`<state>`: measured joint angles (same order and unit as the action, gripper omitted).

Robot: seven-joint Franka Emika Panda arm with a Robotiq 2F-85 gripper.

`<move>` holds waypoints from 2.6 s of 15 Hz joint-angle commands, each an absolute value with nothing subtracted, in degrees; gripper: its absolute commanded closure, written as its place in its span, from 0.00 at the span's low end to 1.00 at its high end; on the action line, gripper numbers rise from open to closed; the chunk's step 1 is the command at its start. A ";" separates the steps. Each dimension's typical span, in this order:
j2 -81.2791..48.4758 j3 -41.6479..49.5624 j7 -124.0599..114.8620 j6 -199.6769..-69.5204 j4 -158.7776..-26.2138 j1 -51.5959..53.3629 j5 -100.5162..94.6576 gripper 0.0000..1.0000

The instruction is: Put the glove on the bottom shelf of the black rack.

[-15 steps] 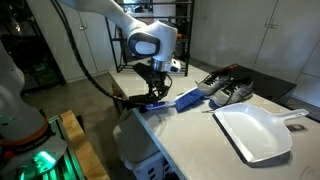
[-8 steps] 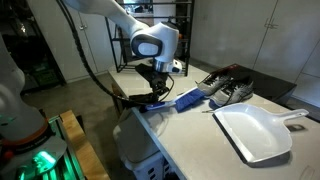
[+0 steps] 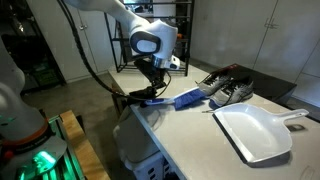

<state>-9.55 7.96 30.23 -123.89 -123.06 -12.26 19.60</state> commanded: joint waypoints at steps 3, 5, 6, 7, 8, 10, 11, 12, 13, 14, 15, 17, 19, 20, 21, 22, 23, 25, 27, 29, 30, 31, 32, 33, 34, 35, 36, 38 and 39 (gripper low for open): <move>-7.96 6.71 28.25 -122.74 -121.69 -13.20 34.53 0.98; -7.96 7.05 27.60 -122.19 -121.16 -13.32 39.59 0.98; -7.86 7.21 27.63 -122.24 -121.05 -13.47 42.48 0.98; -7.74 7.38 27.47 -122.59 -121.03 -13.63 45.39 0.98; -7.71 7.57 27.38 -122.80 -120.97 -13.76 48.21 0.98; -8.10 8.05 27.41 -122.94 -120.37 -14.15 53.94 0.98; -8.38 8.37 26.35 -122.73 -119.95 -14.24 56.11 0.98; -8.81 8.71 25.53 -122.75 -119.26 -14.37 58.39 0.98; -9.19 9.02 24.34 -122.39 -118.71 -14.50 60.50 0.98; -9.79 9.23 23.55 -122.54 -117.99 -14.61 62.93 0.98; -10.37 9.32 23.84 -122.84 -117.23 -14.69 65.60 0.98; -9.04 9.73 24.99 -123.48 -118.49 -13.96 63.37 0.93; -9.62 9.80 24.89 -123.47 -117.58 -14.00 64.74 0.93; -9.83 9.79 24.81 -123.47 -117.34 -14.00 64.89 0.93; -10.01 9.78 24.78 -123.47 -117.20 -14.01 64.97 0.93; -10.13 9.78 24.77 -123.47 -117.13 -14.01 65.02 0.98; -10.55 9.84 25.33 -121.07 -116.29 -14.75 66.84 0.98; -12.47 9.10 24.33 -121.73 -114.08 -14.18 70.24 0.98; -13.91 8.58 21.80 -122.79 -112.25 -13.28 72.24 0.98; -15.78 8.06 20.52 -126.51 -110.50 -11.96 72.99 0.98; -17.23 7.75 19.35 -127.86 -109.42 -11.36 73.26 0.98; -18.52 7.52 18.29 -129.38 -108.46 -10.80 72.99 0.98; -19.96 7.20 17.33 -130.62 -107.40 -10.37 72.77 0.98; -21.46 6.87 16.58 -131.91 -106.28 -10.01 72.92 0.98; -22.78 6.40 16.07 -132.26 -105.12 -9.91 73.41 0.98; -24.10 5.85 15.29 -131.73 -103.74 -10.05 74.22 0.98; -25.25 5.42 14.33 -131.30 -102.48 -10.12 74.90 0.98; -27.12 4.64 13.42 -131.36 -100.20 -10.17 76.78 0.98; -27.96 4.45 12.34 -131.40 -99.21 -10.05 77.27 0.98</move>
